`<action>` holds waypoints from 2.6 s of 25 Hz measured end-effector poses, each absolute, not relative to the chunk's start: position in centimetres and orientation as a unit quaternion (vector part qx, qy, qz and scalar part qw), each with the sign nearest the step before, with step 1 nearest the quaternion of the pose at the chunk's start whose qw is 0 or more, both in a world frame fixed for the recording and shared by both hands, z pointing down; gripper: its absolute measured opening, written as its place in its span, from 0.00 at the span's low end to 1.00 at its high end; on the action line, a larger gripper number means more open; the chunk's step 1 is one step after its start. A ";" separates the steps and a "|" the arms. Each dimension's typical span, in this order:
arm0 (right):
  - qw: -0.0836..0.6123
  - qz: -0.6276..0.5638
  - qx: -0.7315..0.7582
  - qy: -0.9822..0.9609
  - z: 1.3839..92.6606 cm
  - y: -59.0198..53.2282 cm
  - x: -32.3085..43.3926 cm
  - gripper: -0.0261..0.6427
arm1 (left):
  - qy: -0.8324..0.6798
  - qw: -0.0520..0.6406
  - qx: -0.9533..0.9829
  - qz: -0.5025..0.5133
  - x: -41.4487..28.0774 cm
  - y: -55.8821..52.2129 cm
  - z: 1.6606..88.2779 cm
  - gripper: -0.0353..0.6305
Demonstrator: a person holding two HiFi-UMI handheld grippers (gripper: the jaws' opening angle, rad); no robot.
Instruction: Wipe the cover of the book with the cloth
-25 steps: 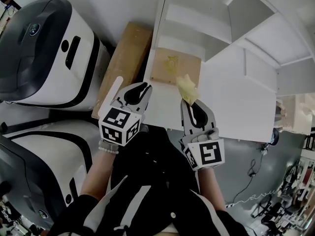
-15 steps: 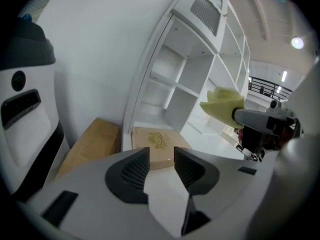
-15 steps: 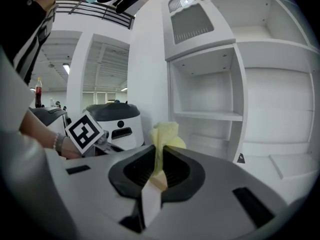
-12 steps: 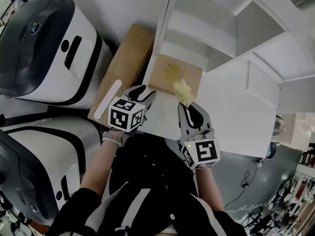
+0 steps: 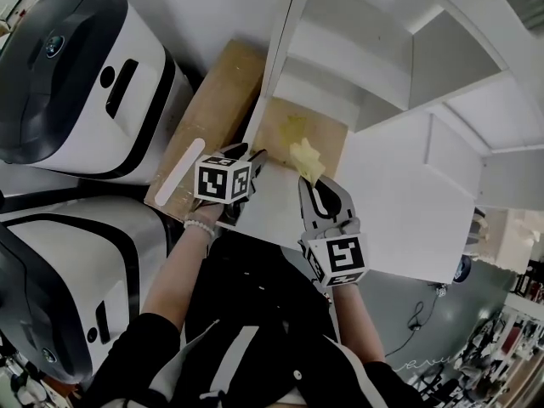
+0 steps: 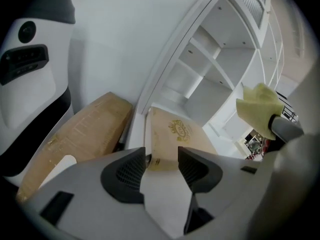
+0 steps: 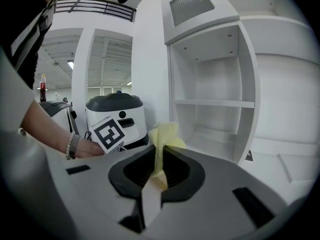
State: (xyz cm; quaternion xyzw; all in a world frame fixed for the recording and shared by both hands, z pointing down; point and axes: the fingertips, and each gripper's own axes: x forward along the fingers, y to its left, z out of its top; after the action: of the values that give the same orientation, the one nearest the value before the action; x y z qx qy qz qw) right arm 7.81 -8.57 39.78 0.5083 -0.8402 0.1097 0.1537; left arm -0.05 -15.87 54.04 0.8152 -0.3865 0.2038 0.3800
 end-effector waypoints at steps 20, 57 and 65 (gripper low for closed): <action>0.248 0.041 0.458 -0.853 43.9 -14.6 7.5 0.09 | -0.416 0.380 0.796 0.222 0.8 -16.6 55.2 0.31; 0.333 0.127 0.476 -0.804 52.7 -23.2 8.1 0.09 | -0.429 0.381 0.789 0.220 0.7 -16.5 55.1 0.30; 0.330 0.143 0.522 -0.774 52.7 -22.4 13.0 0.09 | -0.429 0.381 0.788 0.220 0.6 -16.5 55.2 0.30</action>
State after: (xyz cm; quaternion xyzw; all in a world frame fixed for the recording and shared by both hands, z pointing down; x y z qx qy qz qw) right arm 12.96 -22.38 52.74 0.5218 -0.7737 0.1433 0.3295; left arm 0.58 -16.50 55.18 0.7885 -0.4293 0.2203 0.3814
